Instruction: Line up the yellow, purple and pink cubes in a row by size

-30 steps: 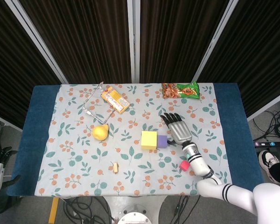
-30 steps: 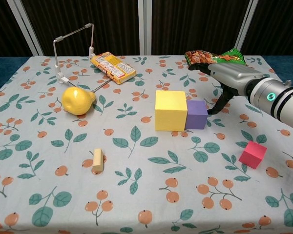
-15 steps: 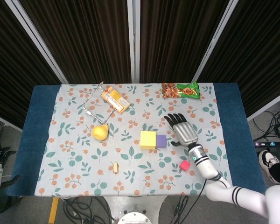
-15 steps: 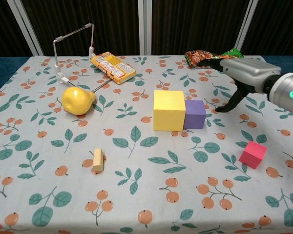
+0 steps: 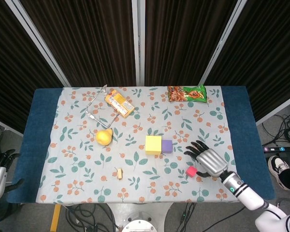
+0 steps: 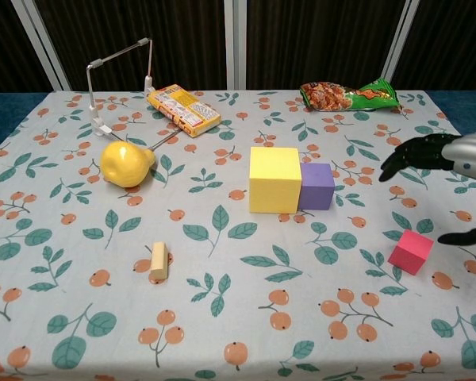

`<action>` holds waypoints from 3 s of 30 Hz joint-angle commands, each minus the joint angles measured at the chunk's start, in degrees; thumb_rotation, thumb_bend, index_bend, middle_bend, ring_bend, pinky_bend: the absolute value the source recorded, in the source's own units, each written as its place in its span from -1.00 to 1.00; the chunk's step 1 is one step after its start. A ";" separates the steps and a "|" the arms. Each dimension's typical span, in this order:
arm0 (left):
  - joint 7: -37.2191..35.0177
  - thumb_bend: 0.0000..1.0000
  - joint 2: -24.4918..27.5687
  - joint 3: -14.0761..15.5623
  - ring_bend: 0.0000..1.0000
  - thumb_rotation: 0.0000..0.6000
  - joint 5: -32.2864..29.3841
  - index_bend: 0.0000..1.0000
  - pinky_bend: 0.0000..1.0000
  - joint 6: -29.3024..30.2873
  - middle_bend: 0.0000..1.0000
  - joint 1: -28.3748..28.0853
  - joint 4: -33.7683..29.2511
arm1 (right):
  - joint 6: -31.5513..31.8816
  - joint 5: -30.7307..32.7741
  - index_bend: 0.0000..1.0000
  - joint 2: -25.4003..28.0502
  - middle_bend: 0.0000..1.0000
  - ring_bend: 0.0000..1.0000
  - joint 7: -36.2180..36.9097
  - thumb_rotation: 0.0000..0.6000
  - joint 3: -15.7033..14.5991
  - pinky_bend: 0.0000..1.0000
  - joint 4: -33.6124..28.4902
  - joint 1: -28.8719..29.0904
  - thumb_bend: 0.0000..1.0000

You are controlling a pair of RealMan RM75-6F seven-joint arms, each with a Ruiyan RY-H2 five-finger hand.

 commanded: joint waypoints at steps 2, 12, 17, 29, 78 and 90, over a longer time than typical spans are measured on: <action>0.05 -0.76 0.19 0.06 -0.56 1.00 0.13 -0.38 -0.59 0.27 -0.44 0.10 -0.32 | 1.67 -3.21 -0.59 -1.65 -0.75 -1.00 -0.32 1.00 -2.05 -1.00 3.53 -1.24 -0.72; -0.09 -0.76 0.64 0.33 -0.56 1.00 0.03 -0.38 -0.59 0.69 -0.44 0.58 -0.75 | 0.89 -4.32 -0.48 -5.97 -0.75 -1.00 -1.54 1.00 -1.95 -1.00 8.61 -1.10 -0.57; -0.25 -0.76 0.72 0.35 -0.56 1.00 -0.20 -0.38 -0.59 0.81 -0.44 0.78 -0.69 | 0.07 -3.75 -0.28 -7.15 -0.75 -1.00 -1.69 1.00 -1.75 -1.00 9.80 -1.06 -0.52; -0.84 -0.76 0.40 0.46 -0.56 1.00 0.08 -0.38 -0.59 0.66 -0.44 0.70 -0.03 | 0.86 9.38 0.02 -10.41 -0.65 -1.00 -3.35 1.00 7.08 -1.00 7.78 -3.56 -0.48; -4.07 -0.76 -0.84 0.72 -0.56 1.00 -0.91 -0.38 -0.59 -0.48 -0.44 1.00 3.83 | -2.84 38.88 -0.58 -21.03 -0.79 -1.00 -27.68 1.00 18.26 -1.00 1.30 2.99 -0.74; -3.48 -0.76 -0.77 0.70 -0.56 1.00 -0.77 -0.39 -0.59 -0.66 -0.44 0.83 3.43 | -5.61 40.66 -0.60 -20.58 -0.88 -1.00 -24.89 1.00 19.69 -1.00 7.48 4.31 -0.91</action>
